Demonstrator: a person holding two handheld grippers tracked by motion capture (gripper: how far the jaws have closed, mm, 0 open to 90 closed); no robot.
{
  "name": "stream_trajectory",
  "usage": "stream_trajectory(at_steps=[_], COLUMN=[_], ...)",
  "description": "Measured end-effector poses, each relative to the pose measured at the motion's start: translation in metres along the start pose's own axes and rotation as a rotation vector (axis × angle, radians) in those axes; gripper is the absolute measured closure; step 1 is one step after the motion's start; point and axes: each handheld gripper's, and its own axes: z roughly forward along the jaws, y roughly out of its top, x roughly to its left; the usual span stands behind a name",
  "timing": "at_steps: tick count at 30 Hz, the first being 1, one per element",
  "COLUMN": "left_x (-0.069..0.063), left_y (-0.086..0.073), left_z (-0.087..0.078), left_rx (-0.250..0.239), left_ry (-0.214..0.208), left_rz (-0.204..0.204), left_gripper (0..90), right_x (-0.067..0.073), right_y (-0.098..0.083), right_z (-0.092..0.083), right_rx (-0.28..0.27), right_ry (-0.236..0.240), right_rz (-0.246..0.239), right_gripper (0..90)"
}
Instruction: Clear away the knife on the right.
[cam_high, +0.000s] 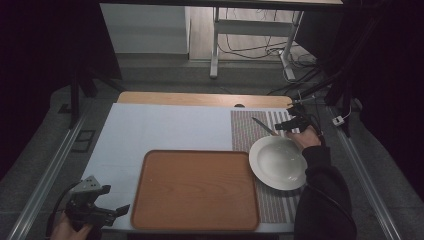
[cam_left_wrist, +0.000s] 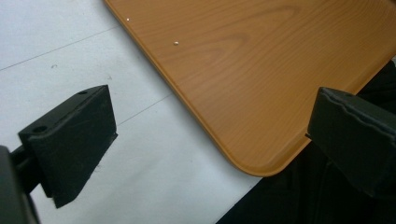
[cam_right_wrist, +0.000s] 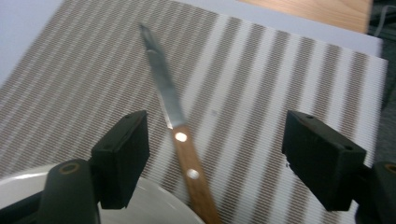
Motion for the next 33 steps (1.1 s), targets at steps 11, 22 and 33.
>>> stream_trajectory(at_steps=[11, 22, 33], left_x=[0.000, 0.001, 0.001], left_y=[0.000, -0.001, -0.001], left_z=[-0.001, -0.001, -0.001], left_rx=[-0.001, -0.004, -0.004], left_ry=[-0.002, -0.006, -0.007], left_rz=[-0.001, -0.004, -0.004], left_gripper=[1.5, 1.5, 1.5], right_x=[0.018, 0.004, 0.006], right_y=[0.003, -0.004, -0.005], right_z=[0.029, 0.047, 0.046], right_rx=[0.089, 0.135, 0.135], right_ry=[0.011, -0.023, 0.010], right_rz=[-0.031, 0.007, -0.069], right_gripper=[0.0, 2.6, 37.0])
